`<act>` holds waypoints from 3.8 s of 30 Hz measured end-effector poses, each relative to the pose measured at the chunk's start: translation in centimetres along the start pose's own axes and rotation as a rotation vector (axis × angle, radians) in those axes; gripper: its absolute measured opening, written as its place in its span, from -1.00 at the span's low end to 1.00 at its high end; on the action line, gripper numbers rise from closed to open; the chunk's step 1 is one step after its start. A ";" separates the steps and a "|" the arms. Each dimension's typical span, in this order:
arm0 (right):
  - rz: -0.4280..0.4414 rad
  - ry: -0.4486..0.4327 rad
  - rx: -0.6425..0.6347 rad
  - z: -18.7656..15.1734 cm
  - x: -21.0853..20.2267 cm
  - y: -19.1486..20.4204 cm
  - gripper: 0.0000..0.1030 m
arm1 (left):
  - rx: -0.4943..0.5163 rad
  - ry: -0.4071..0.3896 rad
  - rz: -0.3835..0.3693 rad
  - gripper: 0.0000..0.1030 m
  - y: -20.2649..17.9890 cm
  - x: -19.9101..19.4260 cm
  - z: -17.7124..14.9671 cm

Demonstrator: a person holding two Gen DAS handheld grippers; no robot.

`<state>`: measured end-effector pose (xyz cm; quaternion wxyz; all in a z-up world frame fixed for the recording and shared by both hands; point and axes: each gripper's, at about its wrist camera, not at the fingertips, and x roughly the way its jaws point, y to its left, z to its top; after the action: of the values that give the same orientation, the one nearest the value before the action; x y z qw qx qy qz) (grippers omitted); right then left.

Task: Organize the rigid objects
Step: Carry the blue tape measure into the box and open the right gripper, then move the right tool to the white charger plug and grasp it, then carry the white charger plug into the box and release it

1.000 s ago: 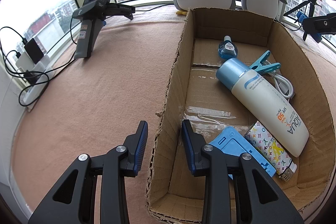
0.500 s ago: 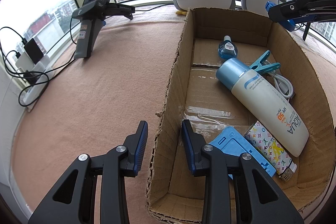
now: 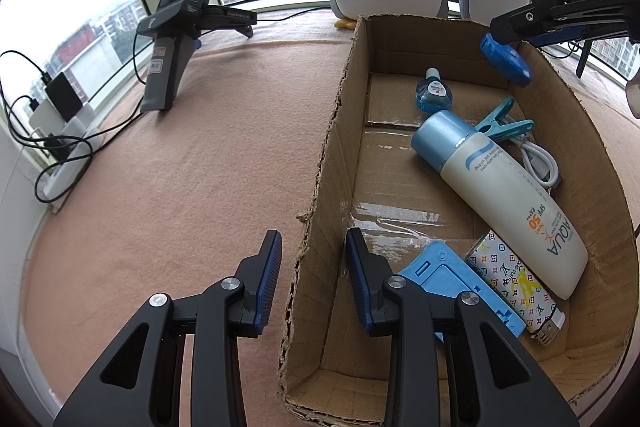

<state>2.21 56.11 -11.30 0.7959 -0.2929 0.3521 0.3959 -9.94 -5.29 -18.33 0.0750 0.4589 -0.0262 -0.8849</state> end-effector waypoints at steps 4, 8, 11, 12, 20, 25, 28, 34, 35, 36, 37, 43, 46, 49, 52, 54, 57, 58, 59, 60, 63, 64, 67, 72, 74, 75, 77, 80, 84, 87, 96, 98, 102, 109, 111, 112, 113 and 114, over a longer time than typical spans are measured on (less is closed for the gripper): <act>0.010 -0.010 0.016 0.2 -0.4 -0.4 0.28 | 0.000 0.000 0.000 -0.40 -0.1 0.0 0.0; 0.007 -0.012 0.026 0.1 -0.7 -0.9 0.29 | -0.001 0.001 -0.001 -0.40 0.0 0.0 0.0; 0.008 -0.007 0.033 -0.1 -0.9 -1.3 0.29 | 0.000 0.001 -0.001 -0.40 0.0 0.0 0.0; 0.007 -0.006 0.034 -0.1 -0.9 -1.4 0.29 | 0.000 0.001 -0.001 -0.40 0.0 0.0 0.0; 0.007 0.001 0.061 -0.6 -1.3 -2.6 0.30 | -0.001 0.001 -0.001 -0.40 0.0 0.0 0.0; 0.014 0.007 0.079 -1.1 -1.6 -3.4 0.30 | -0.001 0.001 -0.001 -0.40 0.0 0.0 0.0; 0.007 0.009 0.087 -1.4 -1.9 -4.0 0.32 | -0.001 0.001 -0.001 -0.40 0.0 0.0 0.0; -0.008 0.021 0.100 -2.6 -2.4 -5.9 0.42 | -0.001 0.001 -0.001 -0.40 0.0 0.0 0.0; -0.011 0.025 0.101 -2.9 -2.5 -6.3 0.42 | -0.001 0.001 -0.001 -0.40 0.0 0.0 0.0; -0.016 0.028 0.102 -3.1 -2.6 -6.7 0.42 | -0.001 0.001 -0.001 -0.40 0.0 0.0 0.0; -0.019 0.032 0.103 -3.4 -2.6 -7.2 0.42 | -0.001 0.001 -0.001 -0.40 0.0 0.0 0.0; -0.048 0.062 0.093 -4.5 -2.2 -9.3 0.42 | -0.001 0.001 -0.001 -0.40 0.0 0.0 0.0; -0.063 0.087 0.090 -4.9 -1.4 -9.9 0.42 | -0.001 0.001 -0.001 -0.40 0.0 0.0 0.0; -0.070 0.102 0.101 -5.1 -0.7 -10.4 0.42 | -0.001 0.001 -0.001 -0.40 0.1 0.0 0.0; -0.064 0.113 0.109 -5.1 0.0 -10.3 0.42 | -0.001 0.001 0.000 -0.40 0.1 0.0 0.0; -0.058 0.122 0.119 -5.3 0.5 -10.3 0.42 | -0.001 0.001 -0.001 -0.40 0.1 0.0 0.0; -0.054 0.133 0.126 -5.3 1.3 -10.3 0.42 | -0.001 0.001 -0.001 -0.40 0.1 0.0 0.0; -0.058 0.137 0.130 -5.2 1.5 -10.4 0.42 | -0.001 0.001 -0.001 -0.40 0.1 0.0 0.0; -0.064 0.139 0.130 -5.1 1.8 -10.5 0.42 | -0.001 0.001 -0.001 -0.40 0.1 0.0 0.0; -0.066 0.142 0.132 -5.0 2.0 -10.5 0.42 | -0.001 0.001 -0.001 -0.40 0.1 0.0 0.0; -0.060 0.156 0.154 -4.7 2.6 -10.9 0.42 | -0.002 0.001 -0.001 -0.40 0.1 0.0 0.0; -0.060 0.165 0.160 -4.6 2.9 -11.0 0.42 | -0.002 0.001 -0.001 -0.40 0.1 0.0 0.0; -0.070 0.182 0.174 -4.4 3.7 -11.2 0.42 | -0.001 0.001 -0.001 -0.40 0.1 0.0 0.0; -0.078 0.206 0.217 -4.4 5.0 -11.9 0.42 | -0.002 0.001 -0.001 -0.40 0.1 0.0 0.0; -0.075 0.213 0.229 -4.4 5.3 -12.2 0.42 | -0.001 0.001 -0.001 -0.40 0.1 0.0 0.0; -0.075 0.216 0.231 -4.4 5.5 -12.3 0.42 | -0.002 0.001 -0.001 -0.40 0.1 0.0 0.0; -0.081 0.216 0.234 -4.3 5.6 -12.4 0.42 | -0.002 0.001 -0.001 -0.40 0.1 0.0 0.0; -0.080 0.218 0.238 -4.1 5.7 -12.4 0.42 | -0.002 0.001 -0.001 -0.40 0.0 0.0 0.0; -0.094 0.226 0.234 -4.0 5.9 -12.3 0.42 | -0.002 0.001 -0.001 -0.40 0.1 0.0 0.0; -0.121 0.236 0.218 -3.9 6.0 -12.0 0.34 | -0.002 0.001 -0.001 -0.40 0.1 0.0 0.0; -0.131 0.237 0.201 -4.4 5.5 -11.7 0.16 | -0.002 0.000 -0.001 -0.40 0.1 0.0 0.0; -0.131 0.234 0.206 -4.6 5.4 -11.5 0.16 | -0.002 0.001 -0.001 -0.40 0.0 0.0 0.0; -0.126 0.224 0.219 -5.4 4.5 -11.5 0.16 | -0.002 0.001 -0.001 -0.40 0.1 0.0 0.0; -0.128 0.152 0.248 -5.8 0.8 -11.3 0.16 | -0.002 0.000 -0.001 -0.40 0.1 0.1 0.0; -0.126 0.124 0.239 -5.5 -0.4 -10.6 0.16 | -0.004 0.000 -0.002 -0.40 0.0 0.0 0.0; -0.124 0.110 0.233 -5.3 -1.0 -10.2 0.16 | -0.004 0.000 -0.002 -0.40 0.1 0.1 0.0; -0.118 0.097 0.226 -4.8 -1.3 -9.7 0.16 | -0.004 0.000 -0.002 -0.40 0.0 0.0 0.0; -0.112 0.084 0.218 -4.5 -1.8 -9.2 0.16 | -0.003 0.000 -0.002 -0.41 0.0 0.0 0.0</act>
<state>7.61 47.25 -10.75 0.8284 -0.2402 0.4094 0.2975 -9.94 -5.34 -18.37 0.0750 0.4587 -0.0244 -0.8851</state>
